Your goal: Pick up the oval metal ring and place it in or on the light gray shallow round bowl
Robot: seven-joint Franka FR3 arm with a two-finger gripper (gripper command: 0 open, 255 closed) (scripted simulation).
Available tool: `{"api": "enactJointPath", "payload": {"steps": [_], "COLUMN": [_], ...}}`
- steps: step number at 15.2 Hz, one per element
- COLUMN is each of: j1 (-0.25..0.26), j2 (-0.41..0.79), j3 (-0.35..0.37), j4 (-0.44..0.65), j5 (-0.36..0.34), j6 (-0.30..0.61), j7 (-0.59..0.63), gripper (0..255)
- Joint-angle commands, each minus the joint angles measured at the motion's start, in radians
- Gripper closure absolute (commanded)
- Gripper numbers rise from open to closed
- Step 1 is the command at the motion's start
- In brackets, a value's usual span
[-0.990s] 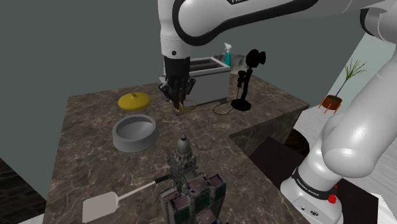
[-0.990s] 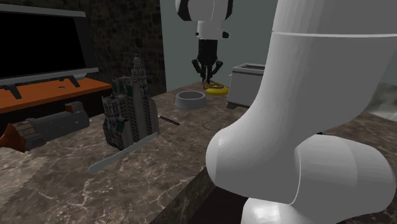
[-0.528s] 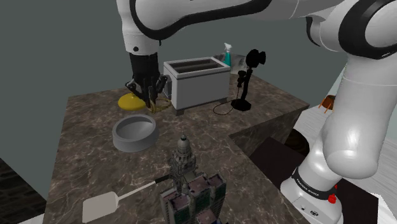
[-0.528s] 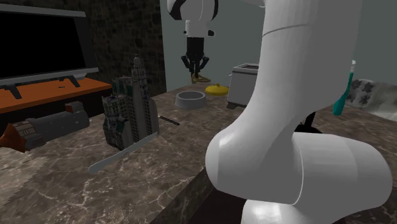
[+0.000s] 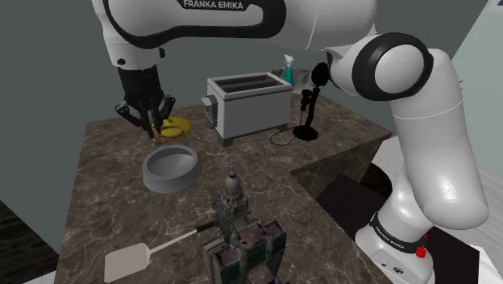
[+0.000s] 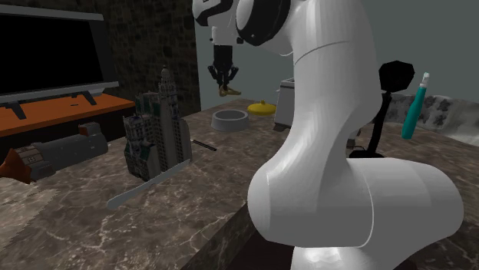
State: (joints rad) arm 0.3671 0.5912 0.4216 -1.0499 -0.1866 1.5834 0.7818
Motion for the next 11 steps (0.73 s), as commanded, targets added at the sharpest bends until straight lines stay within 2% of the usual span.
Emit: {"api": "enactJointPath", "payload": {"steps": [1, 11], "j1": [0.001, -0.026], "j2": [0.012, -0.006], "j3": [-0.003, -0.003], "j4": [-0.006, -0.173], "j5": [-0.004, 0.000], "j6": [0.018, 0.165], "j7": [0.001, 0.005], "gripper": [255, 255]}}
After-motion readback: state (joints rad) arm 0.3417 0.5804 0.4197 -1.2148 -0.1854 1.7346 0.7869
